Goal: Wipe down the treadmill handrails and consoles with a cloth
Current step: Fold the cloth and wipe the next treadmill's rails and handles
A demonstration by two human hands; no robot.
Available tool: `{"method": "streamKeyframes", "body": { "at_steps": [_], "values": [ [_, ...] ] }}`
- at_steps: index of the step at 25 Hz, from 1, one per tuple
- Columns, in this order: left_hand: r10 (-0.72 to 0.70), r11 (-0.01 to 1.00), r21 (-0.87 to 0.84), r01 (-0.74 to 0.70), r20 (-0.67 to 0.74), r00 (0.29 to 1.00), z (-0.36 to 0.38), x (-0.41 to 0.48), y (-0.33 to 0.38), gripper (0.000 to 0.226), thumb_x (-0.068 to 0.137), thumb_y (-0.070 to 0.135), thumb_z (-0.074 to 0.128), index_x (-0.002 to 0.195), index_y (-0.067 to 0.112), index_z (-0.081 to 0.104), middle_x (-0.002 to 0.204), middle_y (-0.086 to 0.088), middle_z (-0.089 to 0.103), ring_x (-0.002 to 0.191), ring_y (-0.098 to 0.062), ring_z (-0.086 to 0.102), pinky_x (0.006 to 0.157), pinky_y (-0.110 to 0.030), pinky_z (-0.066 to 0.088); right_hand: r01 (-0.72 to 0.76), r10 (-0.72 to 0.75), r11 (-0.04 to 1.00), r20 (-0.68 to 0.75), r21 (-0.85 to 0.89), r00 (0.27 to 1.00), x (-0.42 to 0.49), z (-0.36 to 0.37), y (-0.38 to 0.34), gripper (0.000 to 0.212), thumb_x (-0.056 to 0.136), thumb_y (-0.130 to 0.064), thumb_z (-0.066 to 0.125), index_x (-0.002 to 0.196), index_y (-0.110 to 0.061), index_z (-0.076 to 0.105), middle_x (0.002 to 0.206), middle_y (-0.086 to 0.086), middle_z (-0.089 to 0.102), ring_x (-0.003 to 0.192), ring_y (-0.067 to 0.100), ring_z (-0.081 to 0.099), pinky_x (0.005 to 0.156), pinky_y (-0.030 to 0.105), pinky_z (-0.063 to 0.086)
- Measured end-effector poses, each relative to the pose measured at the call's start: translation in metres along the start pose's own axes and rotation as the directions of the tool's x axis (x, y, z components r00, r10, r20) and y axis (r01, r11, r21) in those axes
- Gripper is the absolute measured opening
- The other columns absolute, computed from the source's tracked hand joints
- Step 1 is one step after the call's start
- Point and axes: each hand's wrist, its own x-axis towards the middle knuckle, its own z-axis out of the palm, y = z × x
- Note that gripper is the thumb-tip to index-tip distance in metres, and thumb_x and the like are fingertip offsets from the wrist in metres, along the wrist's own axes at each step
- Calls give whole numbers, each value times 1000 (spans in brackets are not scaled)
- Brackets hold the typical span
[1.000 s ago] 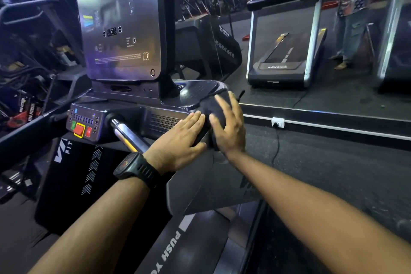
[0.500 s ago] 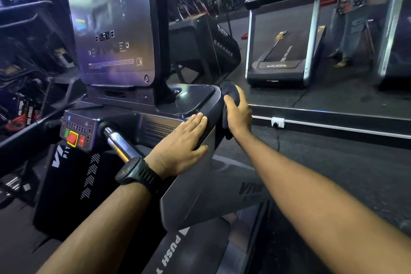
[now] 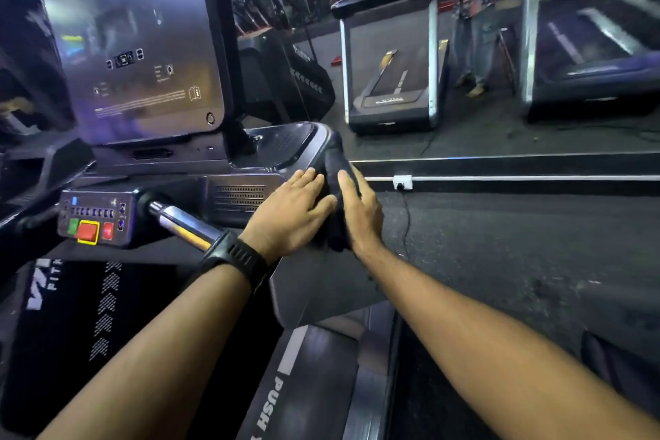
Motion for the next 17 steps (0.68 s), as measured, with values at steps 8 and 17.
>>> {"method": "streamKeyframes", "body": {
  "at_steps": [8, 17],
  "values": [
    [-110, 832, -553, -40, -235, 966, -15, -41, 47, 29, 79, 29, 63, 103, 13, 61, 95, -3, 71, 91, -22, 66, 85, -41, 52, 225, -192, 955, -177, 194, 965, -78, -38, -55, 46, 99, -38, 57, 140, -20, 56, 133, -8, 62, 123, 7, 58, 108, 28, 43],
    [130, 402, -887, -225, -188, 974, -19, -99, 176, 3, 84, 16, 58, 86, 18, 59, 75, 15, 63, 69, -1, 55, 66, -23, 45, 320, -254, 945, -463, 70, 849, -196, -165, -110, 51, 78, -54, 74, 117, -23, 61, 110, -1, 74, 103, 17, 70, 98, 47, 53]
  ]
}}
